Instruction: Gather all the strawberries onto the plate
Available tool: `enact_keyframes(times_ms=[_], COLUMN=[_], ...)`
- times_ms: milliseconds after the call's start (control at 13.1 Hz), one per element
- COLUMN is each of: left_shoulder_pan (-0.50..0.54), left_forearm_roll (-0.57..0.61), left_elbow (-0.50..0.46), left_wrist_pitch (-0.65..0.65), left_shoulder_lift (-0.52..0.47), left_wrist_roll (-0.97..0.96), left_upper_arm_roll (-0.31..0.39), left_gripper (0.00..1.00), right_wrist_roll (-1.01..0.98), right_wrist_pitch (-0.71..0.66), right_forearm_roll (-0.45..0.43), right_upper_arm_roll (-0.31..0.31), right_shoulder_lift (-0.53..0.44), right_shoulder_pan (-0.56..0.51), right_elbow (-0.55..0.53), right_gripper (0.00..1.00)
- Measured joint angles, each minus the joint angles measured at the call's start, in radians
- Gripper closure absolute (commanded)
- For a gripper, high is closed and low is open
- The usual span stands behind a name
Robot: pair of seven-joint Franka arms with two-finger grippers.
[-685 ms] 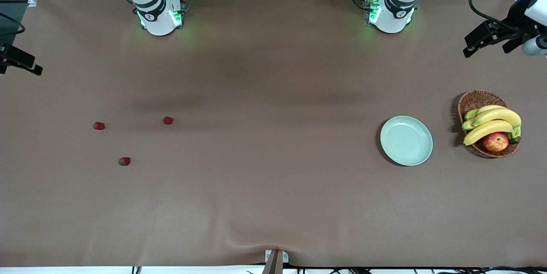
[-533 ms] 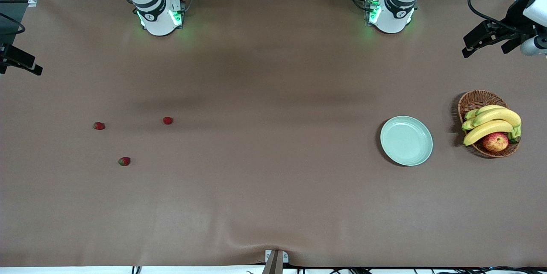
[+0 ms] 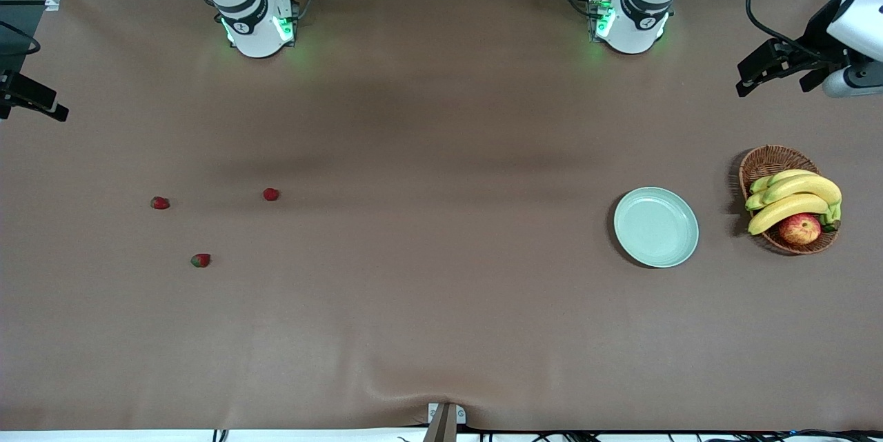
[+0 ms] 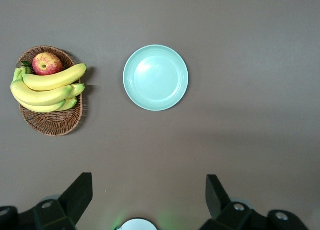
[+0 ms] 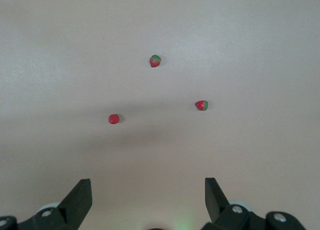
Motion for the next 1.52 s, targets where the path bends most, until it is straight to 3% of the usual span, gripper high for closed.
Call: enact_keyframes(times_ms=[837,1294,1522], left_shoulder_pan=[0.0,0.001,0.001], left_forearm_roll=[0.01,0.01,0.01], left_elbow=[0.016,0.015,0.011], left_wrist_pitch=[-0.012,-0.019,-0.025], left_shoulder_lift=[0.0,0.0,0.0], left_wrist_roll=[0.01,0.01,0.01], left_upper_arm_roll=[0.003,0.009,0.009], left_gripper=[0.0,0.0,0.0], right_wrist_roll=[-0.002,-0.003,-0.003], right_wrist_pitch=[0.008,0.024,0.024], right_forearm_roll=[0.014,0.016,0.017], right_upper_arm_roll=[0.005,0.016,0.019], right_shoulder_lift=[0.019,0.109,0.204], right_shoulder_pan=[0.002,0.054,0.103], right_elbow=[0.0,0.0,-0.002], right_gripper=[0.0,0.0,0.0])
